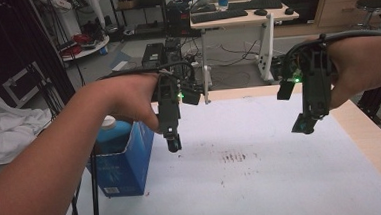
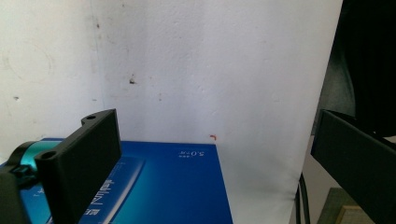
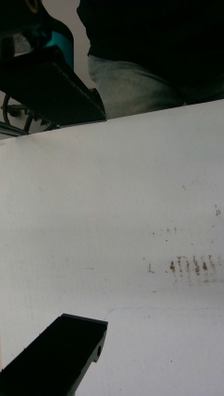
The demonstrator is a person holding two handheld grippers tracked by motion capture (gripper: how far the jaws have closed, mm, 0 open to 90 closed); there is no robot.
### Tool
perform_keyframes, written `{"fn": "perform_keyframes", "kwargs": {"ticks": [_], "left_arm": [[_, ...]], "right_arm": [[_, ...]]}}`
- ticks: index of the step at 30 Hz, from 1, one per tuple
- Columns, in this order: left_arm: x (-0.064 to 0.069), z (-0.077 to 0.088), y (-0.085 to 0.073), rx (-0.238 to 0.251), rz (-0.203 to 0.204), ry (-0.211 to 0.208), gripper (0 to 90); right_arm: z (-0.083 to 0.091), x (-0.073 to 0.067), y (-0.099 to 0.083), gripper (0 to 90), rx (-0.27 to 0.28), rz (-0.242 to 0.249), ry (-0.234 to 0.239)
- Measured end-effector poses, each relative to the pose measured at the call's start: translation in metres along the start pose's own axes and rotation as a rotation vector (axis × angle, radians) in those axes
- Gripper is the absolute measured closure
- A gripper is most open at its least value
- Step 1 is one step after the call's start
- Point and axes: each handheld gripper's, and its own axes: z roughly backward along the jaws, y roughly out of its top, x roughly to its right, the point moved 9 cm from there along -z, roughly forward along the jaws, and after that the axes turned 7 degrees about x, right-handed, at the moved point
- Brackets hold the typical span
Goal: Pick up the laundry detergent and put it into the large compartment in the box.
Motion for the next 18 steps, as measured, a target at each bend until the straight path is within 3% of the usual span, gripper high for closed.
{"fn": "perform_keyframes", "kwargs": {"ticks": [18], "left_arm": [[0.0007,0.0002,-0.0019,0.001,0.006,0.003,1.7]], "right_arm": [[-0.0003,-0.0001,0.0053,1.6,0.001,0.017,-0.001]]}}
